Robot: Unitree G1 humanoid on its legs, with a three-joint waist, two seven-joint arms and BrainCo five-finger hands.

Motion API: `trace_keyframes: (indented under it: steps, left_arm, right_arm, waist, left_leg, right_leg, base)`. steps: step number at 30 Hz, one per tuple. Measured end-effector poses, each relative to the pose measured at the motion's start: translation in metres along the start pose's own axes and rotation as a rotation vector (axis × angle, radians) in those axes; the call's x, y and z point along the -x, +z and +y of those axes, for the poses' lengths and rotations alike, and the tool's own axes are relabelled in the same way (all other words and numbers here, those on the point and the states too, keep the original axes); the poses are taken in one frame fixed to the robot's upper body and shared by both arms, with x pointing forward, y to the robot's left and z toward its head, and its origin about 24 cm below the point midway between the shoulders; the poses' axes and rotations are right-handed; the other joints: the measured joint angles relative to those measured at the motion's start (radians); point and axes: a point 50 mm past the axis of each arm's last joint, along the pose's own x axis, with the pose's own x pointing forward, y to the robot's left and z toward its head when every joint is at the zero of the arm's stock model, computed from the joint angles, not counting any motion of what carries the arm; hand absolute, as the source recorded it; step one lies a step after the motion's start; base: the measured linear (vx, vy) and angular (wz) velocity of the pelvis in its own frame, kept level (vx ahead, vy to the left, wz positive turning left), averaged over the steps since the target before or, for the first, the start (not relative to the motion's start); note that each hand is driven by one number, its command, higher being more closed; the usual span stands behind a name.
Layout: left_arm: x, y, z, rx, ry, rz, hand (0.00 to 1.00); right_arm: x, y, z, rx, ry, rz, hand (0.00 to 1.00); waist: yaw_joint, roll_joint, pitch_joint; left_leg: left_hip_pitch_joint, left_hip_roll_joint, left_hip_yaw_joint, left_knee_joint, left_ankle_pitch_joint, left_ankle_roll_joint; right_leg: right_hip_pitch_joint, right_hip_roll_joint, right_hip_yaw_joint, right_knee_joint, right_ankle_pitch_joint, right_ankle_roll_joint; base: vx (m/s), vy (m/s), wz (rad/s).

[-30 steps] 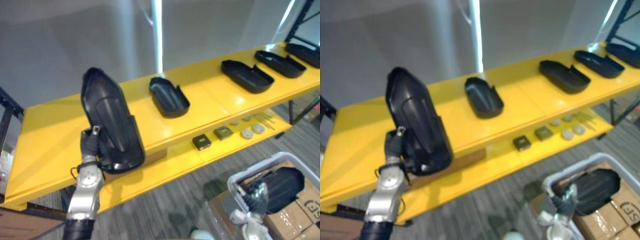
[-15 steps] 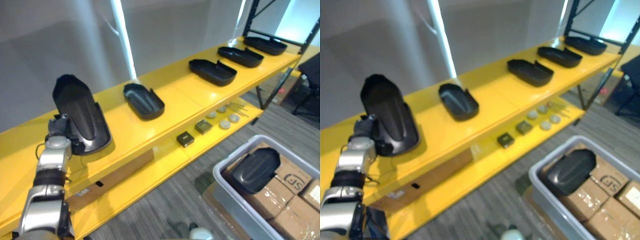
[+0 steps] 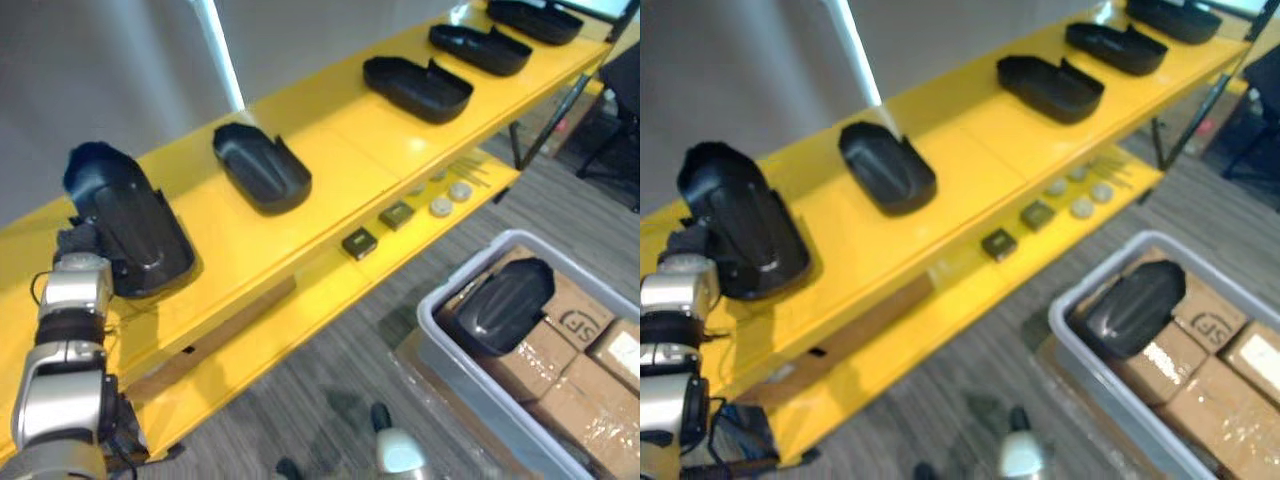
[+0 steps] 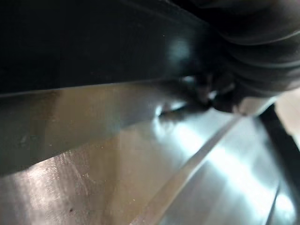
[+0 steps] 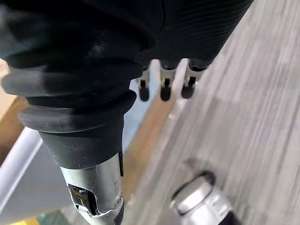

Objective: Walk over and take plastic housings, then place them on the shelf

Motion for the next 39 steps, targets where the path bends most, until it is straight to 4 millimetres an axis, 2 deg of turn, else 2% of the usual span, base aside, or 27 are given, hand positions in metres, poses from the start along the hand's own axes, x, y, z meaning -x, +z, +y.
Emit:
trace_keyframes:
  steps: [2,7,10,11,16,29,37,39]
  left_arm:
    - [0.000,0.000,0.000,0.010,0.003,0.007,1.00]
    - [0.000,0.020,0.007,0.044,0.014,-0.035,1.00]
    - [0.000,0.020,0.006,0.047,0.013,-0.036,1.00]
    - [0.001,0.020,0.006,0.045,0.014,-0.036,0.00]
    - [0.001,0.023,0.008,0.054,0.048,-0.054,0.00]
    - [0.001,0.028,0.011,0.119,0.125,-0.099,0.00]
    - [0.006,0.052,0.012,0.280,0.138,-0.155,0.00]
    - [0.008,0.069,0.020,0.323,0.152,-0.227,0.00]
  right_arm:
    - [-0.001,0.003,-0.002,-0.015,-0.005,-0.005,0.00]
    - [-0.003,0.012,0.001,-0.041,0.010,-0.037,0.00]
    - [-0.003,0.013,0.004,-0.037,0.032,-0.039,0.00]
    - [-0.003,0.014,0.007,-0.033,0.049,-0.040,0.00]
    - [-0.005,0.021,0.014,-0.033,0.087,-0.062,0.00]
    - [-0.005,0.023,0.017,-0.035,0.109,-0.075,0.00]
    - [-0.005,0.026,0.016,-0.042,0.106,-0.101,0.00]
    - [-0.004,0.028,0.017,-0.048,0.108,-0.115,0.00]
  waist:
    - [-0.003,-0.004,0.013]
    - [-0.005,-0.007,0.057]
    - [-0.005,-0.006,0.066]
    - [-0.006,-0.007,0.067]
    - [-0.006,-0.013,0.101]
    - [-0.007,-0.008,0.105]
    - [-0.004,-0.008,0.104]
    - [-0.005,-0.008,0.103]
  left_leg:
    - [-0.006,0.000,-0.005,0.003,0.000,0.000]
    - [-0.042,0.002,-0.022,0.049,-0.018,0.005]
    - [-0.057,0.006,-0.023,0.069,-0.027,0.006]
    - [-0.057,0.007,-0.023,0.069,-0.027,0.007]
    - [-0.063,0.007,-0.019,0.080,-0.031,0.008]
    - [-0.089,0.018,-0.020,0.122,-0.048,0.007]
    - [-0.069,0.017,-0.025,0.122,-0.048,0.008]
    - [-0.045,0.016,-0.028,0.112,-0.048,0.008]
  right_leg:
    - [-0.003,-0.001,0.000,0.002,0.001,0.001]
    - [-0.018,-0.004,0.001,0.014,0.001,0.000]
    - [-0.021,-0.003,0.002,0.019,-0.001,-0.003]
    - [-0.026,-0.003,0.002,0.019,-0.001,-0.003]
    - [-0.038,-0.002,0.013,0.035,-0.004,-0.007]
    - [-0.051,0.003,0.020,0.050,-0.005,-0.008]
    - [-0.028,0.001,0.015,0.045,-0.004,-0.007]
    - [0.005,0.001,0.006,0.031,-0.004,-0.007]
  base:
    - [-0.01,-0.003,0.06]
    - [0.00,0.007,0.06]
    - [0.00,0.000,0.00]
    - [0.00,0.000,0.00]
    - [-0.02,0.002,-0.03]
    - [0.00,0.000,-0.01]
    - [0.00,0.001,0.00]
    - [0.00,0.000,0.00]
